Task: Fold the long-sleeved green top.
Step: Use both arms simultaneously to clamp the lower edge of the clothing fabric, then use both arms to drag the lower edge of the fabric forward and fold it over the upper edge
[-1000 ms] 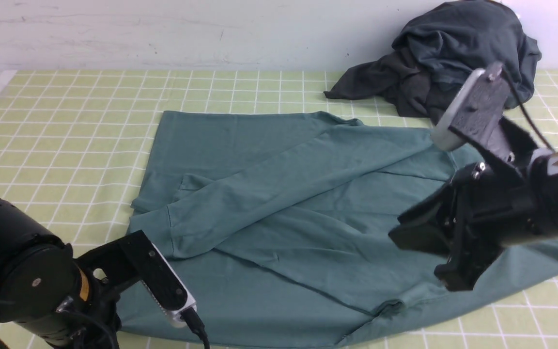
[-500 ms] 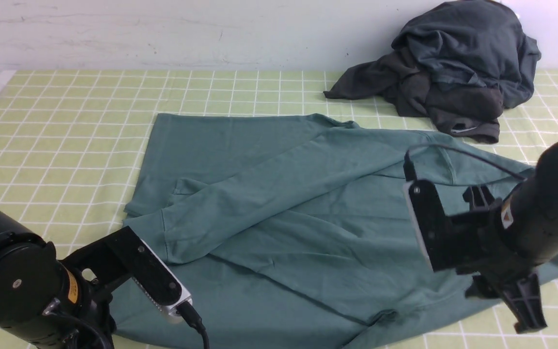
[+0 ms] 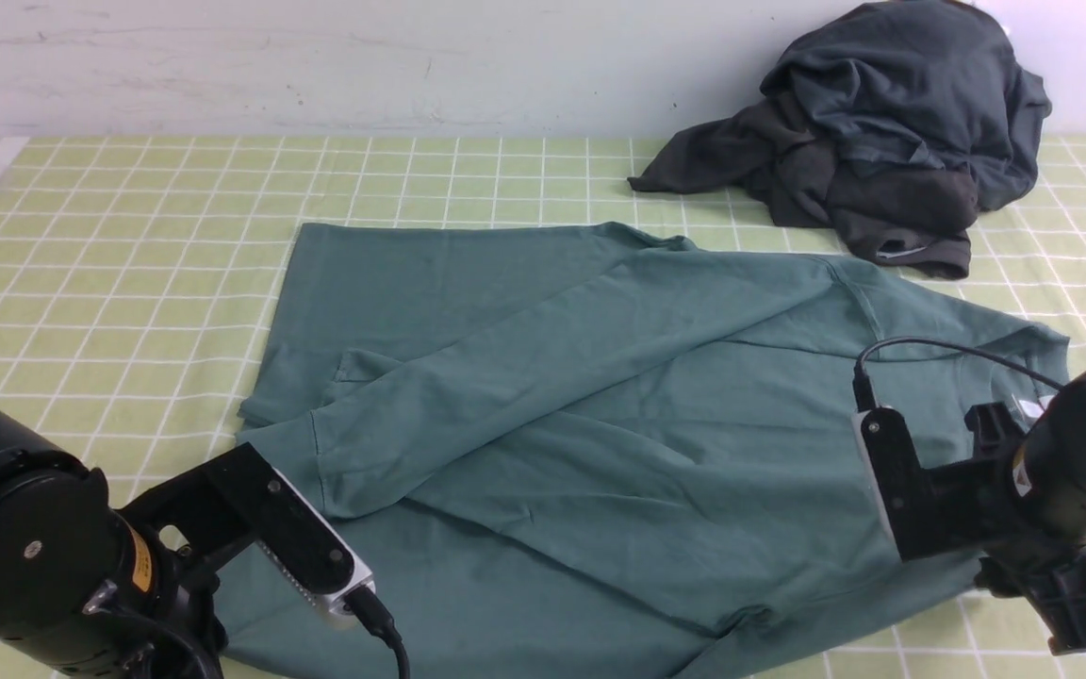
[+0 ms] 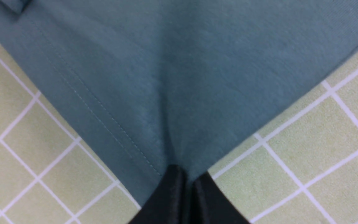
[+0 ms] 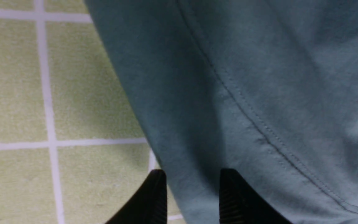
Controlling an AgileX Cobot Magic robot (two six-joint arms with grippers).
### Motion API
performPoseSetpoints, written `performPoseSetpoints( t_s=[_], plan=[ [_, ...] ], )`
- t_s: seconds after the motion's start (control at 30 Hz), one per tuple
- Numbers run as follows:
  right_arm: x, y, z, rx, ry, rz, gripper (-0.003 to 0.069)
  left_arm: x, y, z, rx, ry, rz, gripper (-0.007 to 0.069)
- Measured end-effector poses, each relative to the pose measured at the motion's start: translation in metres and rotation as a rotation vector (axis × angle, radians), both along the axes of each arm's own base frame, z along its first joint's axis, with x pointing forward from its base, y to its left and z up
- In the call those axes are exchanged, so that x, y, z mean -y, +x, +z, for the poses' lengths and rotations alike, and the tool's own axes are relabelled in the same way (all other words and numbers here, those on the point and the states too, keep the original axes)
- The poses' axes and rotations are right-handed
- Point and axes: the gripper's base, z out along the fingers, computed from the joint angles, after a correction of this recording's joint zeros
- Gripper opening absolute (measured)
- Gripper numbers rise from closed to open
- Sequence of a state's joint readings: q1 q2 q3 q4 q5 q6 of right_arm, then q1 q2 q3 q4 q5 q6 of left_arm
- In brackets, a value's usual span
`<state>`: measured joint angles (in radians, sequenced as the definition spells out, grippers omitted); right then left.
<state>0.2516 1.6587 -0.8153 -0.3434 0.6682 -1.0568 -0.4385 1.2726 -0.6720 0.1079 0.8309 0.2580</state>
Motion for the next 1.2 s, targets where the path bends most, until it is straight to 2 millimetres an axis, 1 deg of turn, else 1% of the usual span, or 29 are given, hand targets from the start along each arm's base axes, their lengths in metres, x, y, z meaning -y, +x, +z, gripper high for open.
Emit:
performPoseSetpoints(
  t_s=[0.13, 0.2, 0.33, 0.4, 0.47, 0.57, 0.6, 0.63, 0.73, 0.83, 0.9, 0.97, 1.0, 1.03, 1.07, 1.1, 1.13, 1.17, 1.2],
  plan=[
    [0.001, 0.0, -0.007, -0.032, -0.01, -0.008, 0.0178, 0.0, 0.0, 0.0, 0.003, -0.004, 0.0, 0.0],
    [0.001, 0.0, -0.007, -0.033, -0.01, -0.008, 0.0167, 0.0, 0.0, 0.0, 0.004, -0.004, 0.0, 0.0],
    [0.001, -0.001, -0.008, -0.036, -0.003, -0.039, 0.0095, 0.001, 0.0, 0.0, -0.002, -0.014, 0.006, 0.0],
    [0.001, -0.001, -0.008, -0.033, 0.019, -0.097, 0.0038, 0.001, 0.0, 0.0, -0.004, -0.019, 0.01, 0.0],
    [0.0, -0.001, -0.008, -0.026, 0.043, -0.16, 0.0006, 0.002, 0.001, 0.002, -0.004, -0.018, 0.021, 0.0],
    [0.0, 0.003, 0.001, -0.006, 0.081, -0.293, -0.0006, 0.001, 0.005, 0.011, 0.003, -0.012, 0.077, 0.0],
    [0.0, 0.003, 0.001, -0.006, 0.084, -0.304, -0.0006, 0.001, 0.006, 0.013, 0.007, -0.013, 0.083, 0.0],
    [-0.001, 0.006, 0.01, 0.003, 0.108, -0.386, -0.0006, -0.001, 0.009, 0.018, 0.017, -0.012, 0.117, 0.0],
    [-0.004, 0.017, 0.034, 0.022, 0.147, -0.539, -0.0006, -0.007, 0.022, 0.034, 0.075, -0.036, 0.203, 0.0],
    [-0.006, 0.032, 0.057, 0.081, 0.184, -0.588, -0.0006, -0.019, 0.043, 0.058, 0.169, -0.093, 0.317, 0.0],
    [-0.007, 0.048, 0.072, 0.152, 0.234, -0.594, -0.0006, -0.028, 0.062, 0.073, 0.232, -0.126, 0.384, 0.0001],
    [-0.006, 0.065, 0.082, 0.219, 0.287, -0.599, -0.0006, -0.035, 0.083, 0.084, 0.276, -0.146, 0.429, 0.0005],
    [-0.005, 0.077, 0.088, 0.262, 0.32, -0.603, -0.0006, -0.037, 0.098, 0.087, 0.29, -0.153, 0.446, 0.0006],
    [-0.005, 0.08, 0.092, 0.277, 0.329, -0.601, -0.0006, -0.038, 0.102, 0.091, 0.305, -0.159, 0.452, 0.0006],
    [-0.004, 0.091, 0.096, 0.309, 0.35, -0.603, -0.0006, -0.04, 0.117, 0.095, 0.322, -0.164, 0.464, 0.0006],
    [-0.004, 0.109, 0.099, 0.344, 0.371, -0.607, -0.0006, -0.041, 0.144, 0.099, 0.349, -0.171, 0.476, 0.0006],
    [-0.003, 0.11, 0.102, 0.353, 0.375, -0.607, -0.0006, -0.041, 0.148, 0.099, 0.353, -0.172, 0.476, 0.0006],
    [-0.003, 0.127, 0.104, 0.382, 0.39, -0.61, -0.0006, -0.041, 0.177, 0.101, 0.374, -0.177, 0.486, 0.0006],
    [-0.002, 0.135, 0.101, 0.385, 0.392, -0.614, -0.0006, -0.041, 0.192, 0.1, 0.381, -0.179, 0.488, 0.0006]
  ],
)
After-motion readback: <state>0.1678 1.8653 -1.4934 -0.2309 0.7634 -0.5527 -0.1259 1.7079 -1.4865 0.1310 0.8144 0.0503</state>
